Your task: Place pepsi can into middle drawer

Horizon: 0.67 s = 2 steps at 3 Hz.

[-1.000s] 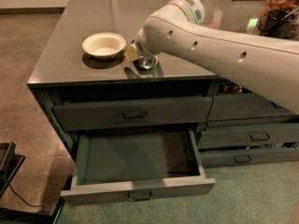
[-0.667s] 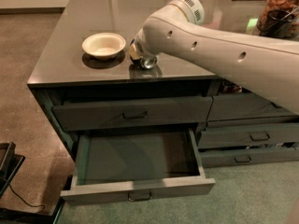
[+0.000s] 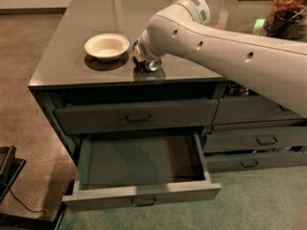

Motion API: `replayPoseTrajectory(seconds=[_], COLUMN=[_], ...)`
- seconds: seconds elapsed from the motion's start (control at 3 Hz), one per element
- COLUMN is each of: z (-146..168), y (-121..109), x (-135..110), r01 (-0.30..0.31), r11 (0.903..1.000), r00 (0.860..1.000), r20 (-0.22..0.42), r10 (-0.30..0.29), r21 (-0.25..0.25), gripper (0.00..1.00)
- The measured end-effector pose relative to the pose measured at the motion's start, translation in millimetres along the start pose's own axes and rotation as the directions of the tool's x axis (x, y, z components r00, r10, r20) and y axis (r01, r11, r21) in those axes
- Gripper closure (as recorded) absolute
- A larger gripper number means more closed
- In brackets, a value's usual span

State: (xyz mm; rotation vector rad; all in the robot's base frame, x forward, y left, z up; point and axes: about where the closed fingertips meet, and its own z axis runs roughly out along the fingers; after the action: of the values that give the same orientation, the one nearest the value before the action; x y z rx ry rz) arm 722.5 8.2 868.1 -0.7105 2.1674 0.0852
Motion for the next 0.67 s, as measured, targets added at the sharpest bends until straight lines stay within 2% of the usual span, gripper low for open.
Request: replayPoseTrajectory(seconds=[0.33, 0.67], z=[0.0, -6.2], y=[0.0, -1.4], x=[0.0, 1.8], r01=[0.0, 0.036], r11=[1.0, 0.9991], r00=[1.0, 0.999], r20=[0.0, 0.013], r10=[0.0, -0.035], r21=[0.0, -0.023], gripper=[1.0, 1.0])
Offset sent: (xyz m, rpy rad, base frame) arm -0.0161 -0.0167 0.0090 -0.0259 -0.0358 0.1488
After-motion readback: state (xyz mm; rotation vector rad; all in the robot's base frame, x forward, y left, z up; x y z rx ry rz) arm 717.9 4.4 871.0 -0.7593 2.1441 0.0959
